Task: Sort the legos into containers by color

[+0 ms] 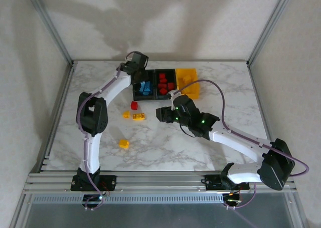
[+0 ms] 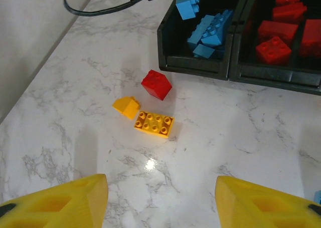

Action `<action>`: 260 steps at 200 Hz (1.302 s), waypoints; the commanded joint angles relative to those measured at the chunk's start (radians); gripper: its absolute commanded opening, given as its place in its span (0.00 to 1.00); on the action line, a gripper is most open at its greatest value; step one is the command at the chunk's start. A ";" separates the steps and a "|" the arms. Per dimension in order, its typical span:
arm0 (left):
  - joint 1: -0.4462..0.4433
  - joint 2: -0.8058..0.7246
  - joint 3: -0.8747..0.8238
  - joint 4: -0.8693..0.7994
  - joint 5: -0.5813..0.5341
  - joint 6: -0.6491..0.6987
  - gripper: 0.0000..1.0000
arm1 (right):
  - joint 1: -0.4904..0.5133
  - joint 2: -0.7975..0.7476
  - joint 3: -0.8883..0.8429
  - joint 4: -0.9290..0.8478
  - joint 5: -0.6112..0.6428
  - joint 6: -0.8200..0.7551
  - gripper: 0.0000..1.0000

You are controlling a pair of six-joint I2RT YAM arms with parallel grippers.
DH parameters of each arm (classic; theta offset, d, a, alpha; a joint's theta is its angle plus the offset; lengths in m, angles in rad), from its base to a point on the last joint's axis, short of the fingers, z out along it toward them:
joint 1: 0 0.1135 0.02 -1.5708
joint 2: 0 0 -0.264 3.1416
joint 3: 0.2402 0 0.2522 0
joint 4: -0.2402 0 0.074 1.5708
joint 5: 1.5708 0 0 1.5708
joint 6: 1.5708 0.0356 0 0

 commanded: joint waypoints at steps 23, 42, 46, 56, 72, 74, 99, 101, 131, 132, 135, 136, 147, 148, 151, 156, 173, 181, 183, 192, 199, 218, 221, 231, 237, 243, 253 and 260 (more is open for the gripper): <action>0.004 0.129 0.166 -0.115 -0.009 0.050 0.14 | -0.018 -0.016 -0.011 -0.024 0.021 0.018 0.59; 0.007 0.164 0.204 -0.129 -0.012 0.056 0.15 | -0.022 -0.015 -0.009 -0.028 0.021 0.016 0.58; 0.009 0.170 0.211 -0.131 -0.012 0.057 0.16 | -0.023 -0.016 -0.008 -0.029 0.021 0.017 0.59; 0.010 0.180 0.222 -0.134 -0.013 0.057 0.17 | -0.024 -0.016 -0.007 -0.030 0.021 0.016 0.59; 0.012 0.189 0.232 -0.135 -0.010 0.057 0.22 | -0.028 -0.016 -0.006 -0.031 0.019 0.015 0.59; 0.013 0.190 0.232 -0.135 -0.011 0.057 0.23 | -0.027 -0.014 -0.006 -0.031 0.020 0.015 0.59; 0.014 0.188 0.233 -0.141 -0.010 0.058 0.35 | -0.029 -0.006 -0.003 -0.030 0.015 0.020 0.59; 0.014 0.187 0.232 -0.140 -0.010 0.058 0.36 | -0.029 -0.006 -0.003 -0.029 0.015 0.020 0.59; 0.010 0.140 0.215 -0.137 -0.009 0.056 0.45 | -0.029 -0.005 0.004 -0.026 0.011 0.022 0.59; 0.009 0.138 0.213 -0.137 -0.009 0.057 0.45 | -0.029 -0.005 0.004 -0.026 0.011 0.022 0.58; 0.009 0.130 0.211 -0.137 -0.009 0.057 0.45 | -0.029 -0.005 0.006 -0.025 0.009 0.020 0.59; 0.008 0.129 0.210 -0.136 -0.009 0.057 0.46 | -0.030 -0.004 0.006 -0.025 0.009 0.020 0.59; 0.003 0.099 0.198 -0.135 -0.005 0.055 0.46 | -0.030 -0.005 0.012 -0.028 0.008 0.017 0.59; 0.003 0.096 0.197 -0.135 -0.005 0.055 0.46 | -0.030 -0.005 0.012 -0.029 0.008 0.016 0.59; 0.001 0.086 0.192 -0.135 -0.003 0.055 0.46 | -0.030 -0.005 0.014 -0.030 0.009 0.015 0.59; -0.002 0.068 0.181 -0.131 -0.001 0.055 0.46 | -0.031 -0.005 0.015 -0.031 0.008 0.014 0.59; -0.015 -0.006 0.128 -0.115 0.000 0.052 0.46 | -0.035 -0.012 0.018 -0.038 0.011 0.011 0.59; -0.021 -0.051 0.085 -0.096 0.002 0.048 0.46 | -0.038 -0.018 0.017 -0.042 0.015 0.012 0.59; -0.022 -0.063 0.072 -0.091 0.003 0.047 0.46 | -0.039 -0.021 0.017 -0.044 0.015 0.013 0.59; -0.028 -0.117 0.007 -0.057 0.009 0.040 0.46 | -0.041 -0.030 0.014 -0.049 0.020 0.013 0.59; -0.032 -0.164 -0.046 -0.032 0.019 0.035 0.47 | -0.044 -0.038 0.012 -0.056 0.022 0.014 0.59; -0.042 -0.278 -0.187 0.027 0.043 0.017 0.49 | -0.055 -0.059 0.004 -0.079 0.029 0.018 0.60; -0.043 -0.296 -0.208 0.033 0.046 0.014 0.49 | -0.057 -0.060 0.003 -0.083 0.029 0.020 0.60; -0.049 -0.351 -0.279 0.062 0.052 0.004 0.49 | -0.063 -0.069 0.000 -0.098 0.036 0.024 0.61; -0.053 -0.382 -0.316 0.074 0.056 -0.001 0.49 | -0.067 -0.074 -0.001 -0.108 0.040 0.027 0.61; -0.056 -0.413 -0.354 0.087 0.063 -0.006 0.49 | -0.071 -0.079 -0.004 -0.117 0.045 0.031 0.61; -0.063 -0.458 -0.414 0.110 0.079 -0.007 0.49 | -0.077 -0.086 -0.007 -0.132 0.053 0.039 0.61; -0.069 -0.493 -0.456 0.129 0.091 -0.009 0.50 | -0.082 -0.092 -0.009 -0.142 0.056 0.046 0.61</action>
